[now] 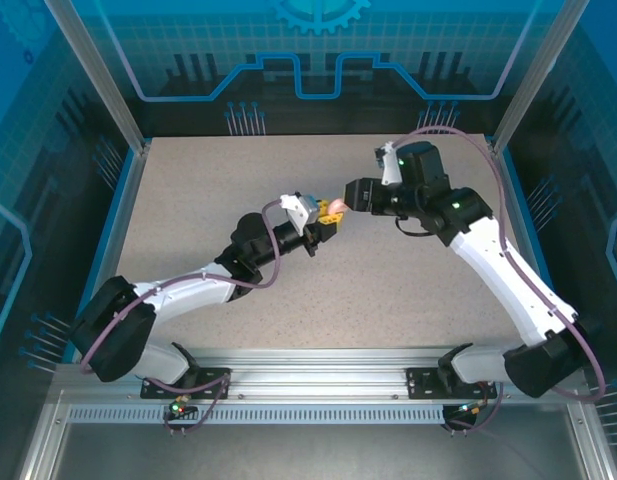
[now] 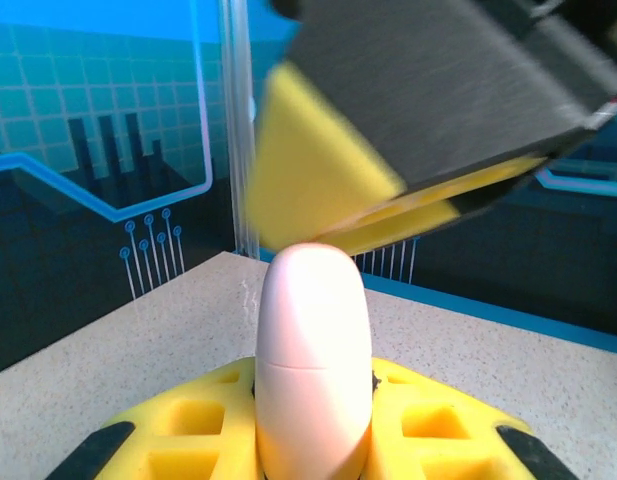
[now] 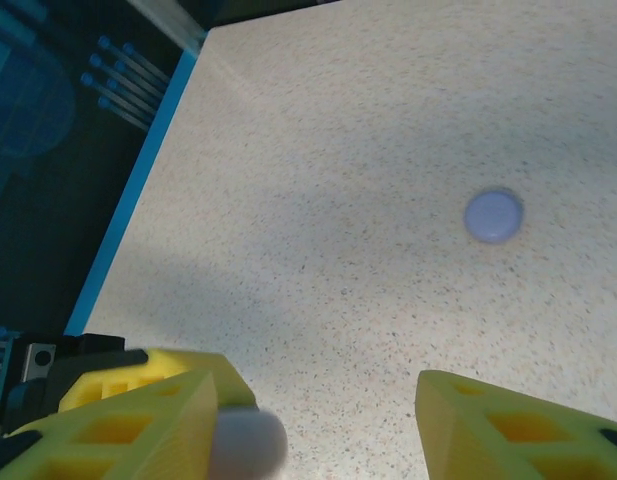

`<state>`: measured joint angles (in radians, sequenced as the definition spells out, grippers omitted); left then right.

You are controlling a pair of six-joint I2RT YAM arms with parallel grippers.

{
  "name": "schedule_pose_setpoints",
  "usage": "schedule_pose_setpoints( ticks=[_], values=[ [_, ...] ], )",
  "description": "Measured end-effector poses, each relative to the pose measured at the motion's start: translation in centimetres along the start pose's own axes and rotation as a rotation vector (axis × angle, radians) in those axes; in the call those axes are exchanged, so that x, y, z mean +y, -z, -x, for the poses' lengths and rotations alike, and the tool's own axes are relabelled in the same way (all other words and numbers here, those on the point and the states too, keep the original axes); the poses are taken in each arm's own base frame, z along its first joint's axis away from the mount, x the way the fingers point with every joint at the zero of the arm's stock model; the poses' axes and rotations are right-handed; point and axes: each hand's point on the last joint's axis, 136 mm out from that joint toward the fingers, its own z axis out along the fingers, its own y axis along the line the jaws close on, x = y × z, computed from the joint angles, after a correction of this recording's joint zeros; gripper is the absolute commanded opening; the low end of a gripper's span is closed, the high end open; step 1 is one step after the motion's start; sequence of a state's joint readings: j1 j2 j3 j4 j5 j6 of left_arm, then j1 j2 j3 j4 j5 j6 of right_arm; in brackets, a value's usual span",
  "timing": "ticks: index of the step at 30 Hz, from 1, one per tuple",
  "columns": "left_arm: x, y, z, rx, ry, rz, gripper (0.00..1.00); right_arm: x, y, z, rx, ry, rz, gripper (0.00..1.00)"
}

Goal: Insert the wireless bluetooth earbuds into the charging case

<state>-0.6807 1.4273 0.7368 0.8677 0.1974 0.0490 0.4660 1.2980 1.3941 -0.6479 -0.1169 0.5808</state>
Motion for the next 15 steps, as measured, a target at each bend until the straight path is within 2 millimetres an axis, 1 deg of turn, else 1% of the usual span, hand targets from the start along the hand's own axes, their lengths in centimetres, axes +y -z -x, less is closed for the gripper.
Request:
schedule_pose_setpoints(
  ticks=[3,4,6,12,15],
  values=[
    [0.9,0.0,-0.7,0.027,0.060,0.043,0.00,-3.1,1.2,0.2,-0.053,-0.080,-0.080,0.63],
    [1.3,0.0,-1.3,0.046,0.095,0.065,0.00,-4.2,1.4,0.0,-0.066,-0.104,-0.106,0.64],
    [2.1,0.0,-2.8,0.091,0.163,0.107,0.00,-5.9,1.3,-0.9,-0.065,-0.142,-0.149,0.64],
    [5.5,1.1,-9.0,0.259,0.438,0.258,0.00,-9.8,-1.0,-6.1,0.037,-0.215,-0.240,0.65],
    [7.9,2.3,-12.8,0.346,0.594,0.353,0.00,-11.4,-1.9,-8.5,0.085,-0.248,-0.275,0.65]
  ],
)
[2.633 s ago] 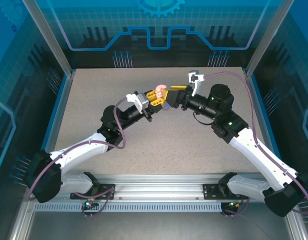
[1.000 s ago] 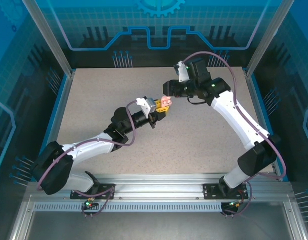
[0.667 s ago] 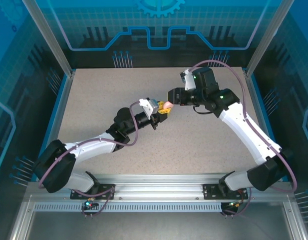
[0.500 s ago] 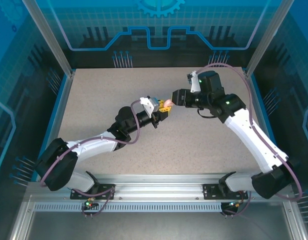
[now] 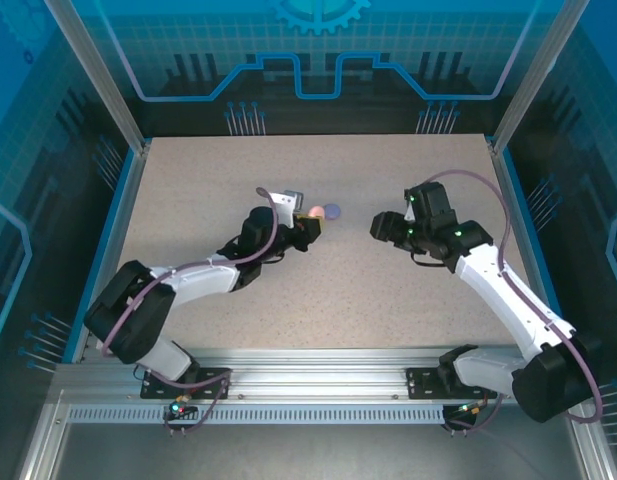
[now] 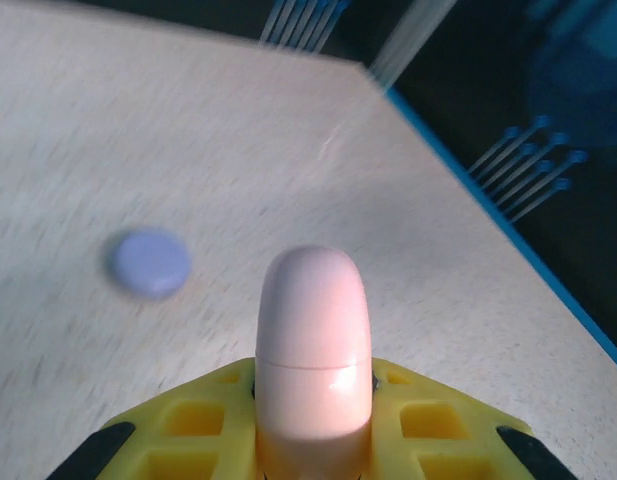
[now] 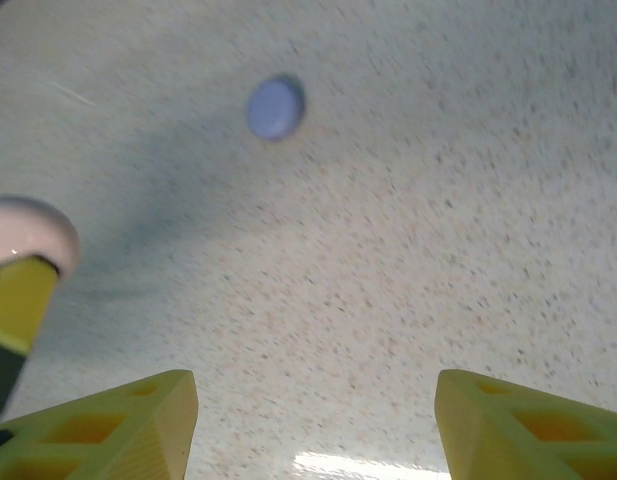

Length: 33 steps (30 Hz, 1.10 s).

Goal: Insert the wireless bluetooth earbuds into the charging case

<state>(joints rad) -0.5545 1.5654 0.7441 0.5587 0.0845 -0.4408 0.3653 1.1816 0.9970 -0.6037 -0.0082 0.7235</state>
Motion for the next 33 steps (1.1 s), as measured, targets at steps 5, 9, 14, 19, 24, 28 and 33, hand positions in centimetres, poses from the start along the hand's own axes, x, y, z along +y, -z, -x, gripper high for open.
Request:
schedule_pose_setpoints(
  ticks=[5,9,14,19,24,28,33],
  values=[
    [5.7,-1.9,-2.8,0.138,0.245,0.102,0.00,-1.0,-1.0,-1.1,0.023,-0.022,-0.020,0.65],
    [7.7,-3.5,-4.8,0.213,0.359,0.116,0.00,-0.7,-1.0,-0.6,0.001,-0.021,-0.007,0.65],
    [9.0,-5.0,-6.4,0.271,0.448,0.116,0.00,-0.6,-1.1,-0.4,-0.008,-0.019,-0.005,0.65],
    [10.2,-6.3,-5.6,0.267,0.490,0.120,0.09,-0.7,-1.1,-0.3,-0.016,-0.019,-0.012,0.65],
    [10.9,-6.3,-5.2,0.270,0.531,0.133,0.30,-0.8,-1.1,-0.2,-0.020,-0.019,-0.017,0.66],
    [11.6,-5.9,-5.5,0.284,0.575,0.153,0.40,-0.7,-1.1,-0.3,-0.018,-0.016,-0.016,0.66],
    [11.4,-5.6,-5.0,0.282,0.607,0.150,0.56,-0.5,-0.6,-0.2,-0.029,-0.012,-0.004,0.67]
  ],
)
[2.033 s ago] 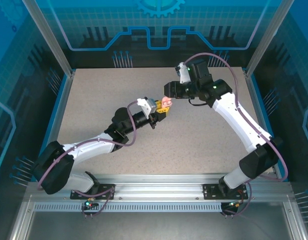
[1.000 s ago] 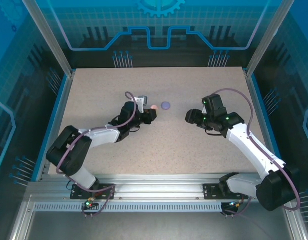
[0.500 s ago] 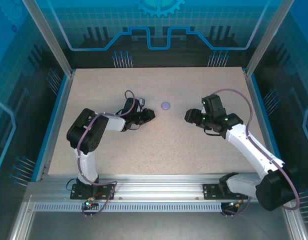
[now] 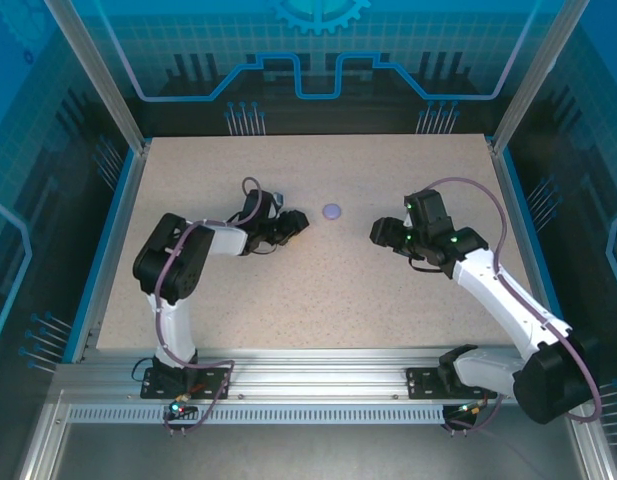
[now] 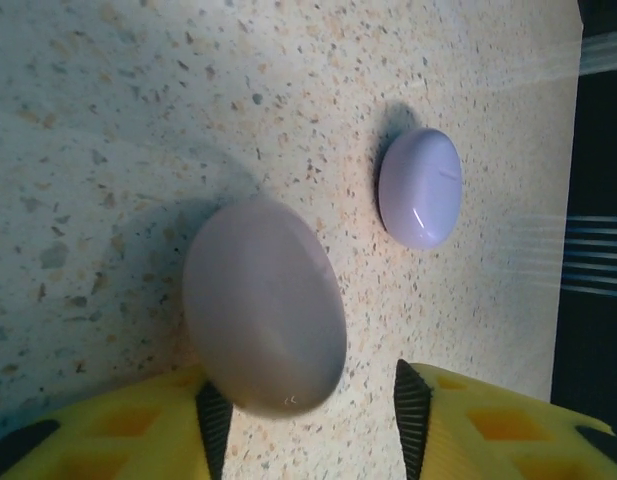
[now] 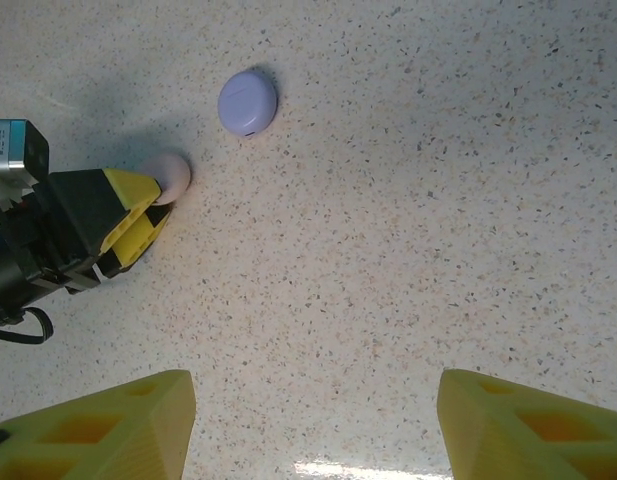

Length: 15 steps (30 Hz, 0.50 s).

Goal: Insert the wireless bluetooth earbuds into the charging case

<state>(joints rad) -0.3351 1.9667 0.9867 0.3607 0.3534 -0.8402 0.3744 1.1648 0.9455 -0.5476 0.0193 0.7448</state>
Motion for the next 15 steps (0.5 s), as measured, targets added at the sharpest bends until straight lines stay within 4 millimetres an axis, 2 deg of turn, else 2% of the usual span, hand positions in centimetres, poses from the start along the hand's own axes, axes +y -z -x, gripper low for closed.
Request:
schedule_pose_setpoints(
  ticks=[4,7,8,9,12,14,15],
  values=[
    [0.3,0.9,0.3,-0.006,0.017,0.032,0.72,0.3,0.7,0.2,-0.018,0.003,0.015,0.67],
    [1.0,2.1,0.6,-0.020,0.035,0.064,0.78,0.3,0.9,0.2,-0.018,0.003,0.015,0.68],
    [1.4,2.6,0.7,-0.026,0.042,0.081,0.95,0.3,0.9,0.2,-0.017,0.003,0.014,0.70],
    [1.5,3.1,0.7,-0.030,0.046,0.087,0.98,0.3,1.0,0.2,-0.017,0.003,0.014,0.71],
    [1.6,5.3,1.5,-0.066,0.044,0.126,0.99,0.3,1.4,0.2,-0.020,0.009,0.014,0.84],
    [1.9,7.2,2.2,-0.095,0.043,0.158,0.99,0.3,1.7,0.4,-0.026,0.021,0.006,0.99],
    [1.8,8.1,2.6,-0.112,0.038,0.170,0.99,0.2,1.8,0.5,-0.030,0.027,-0.001,1.00]
  ],
)
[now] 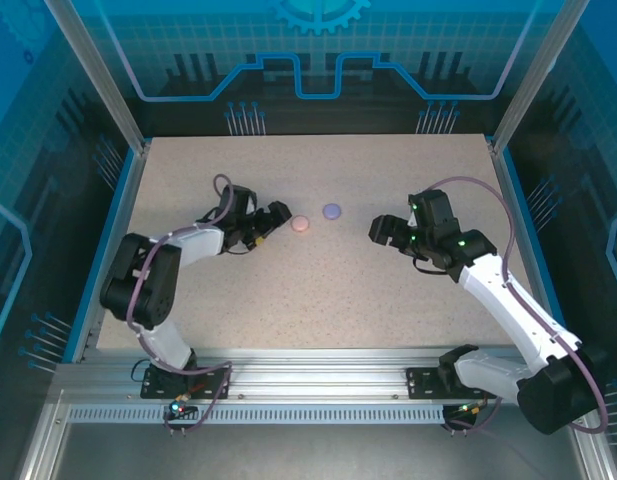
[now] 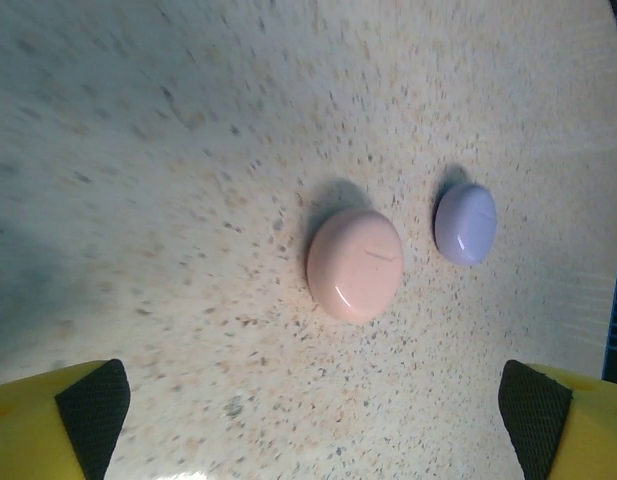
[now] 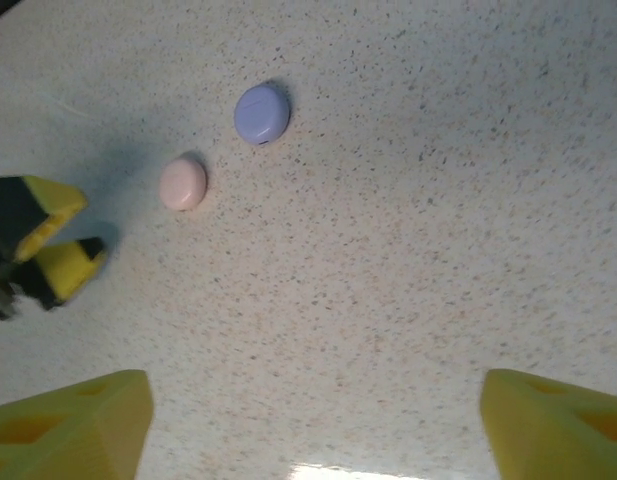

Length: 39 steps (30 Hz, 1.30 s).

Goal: Insert the wireless bluetooth earbuds into the charging case

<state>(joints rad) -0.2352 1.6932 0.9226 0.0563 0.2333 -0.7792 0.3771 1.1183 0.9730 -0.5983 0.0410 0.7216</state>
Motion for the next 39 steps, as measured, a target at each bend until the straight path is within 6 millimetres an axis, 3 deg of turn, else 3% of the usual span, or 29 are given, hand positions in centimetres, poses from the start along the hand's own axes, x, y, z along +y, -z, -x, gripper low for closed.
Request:
schedule_pose_setpoints(
  ticks=[10,14,17,23,28,33,39],
  values=[
    [-3.2,11.0,5.2,-0.355,-0.257,0.031,0.99,-3.1,1.5,3.0,-0.132,0.096,-0.209,1.00],
    [-1.5,14.2,5.4,-0.544,-0.433,0.077,0.99,-5.7,2.1,5.0,-0.253,0.146,-0.365,1.00],
    [0.9,15.3,5.0,-0.638,-0.554,0.159,0.99,-8.2,1.5,5.5,-0.301,0.206,-0.468,1.00],
    [3.4,15.7,6.1,-0.701,-0.712,0.289,0.99,-12.7,-0.3,5.7,-0.304,0.230,-0.594,1.00],
    [5.3,13.5,5.8,-0.678,-0.789,0.331,0.99,-15.1,-1.6,5.6,-0.350,0.253,-0.607,1.00],
    [8.9,10.8,4.1,-0.615,-0.796,0.366,0.99,-16.9,-2.3,6.1,-0.405,0.282,-0.601,1.00],
    [8.4,9.3,4.1,-0.632,-0.822,0.295,0.99,-16.8,-5.0,6.0,-0.474,0.314,-0.483,1.00]
  ],
)
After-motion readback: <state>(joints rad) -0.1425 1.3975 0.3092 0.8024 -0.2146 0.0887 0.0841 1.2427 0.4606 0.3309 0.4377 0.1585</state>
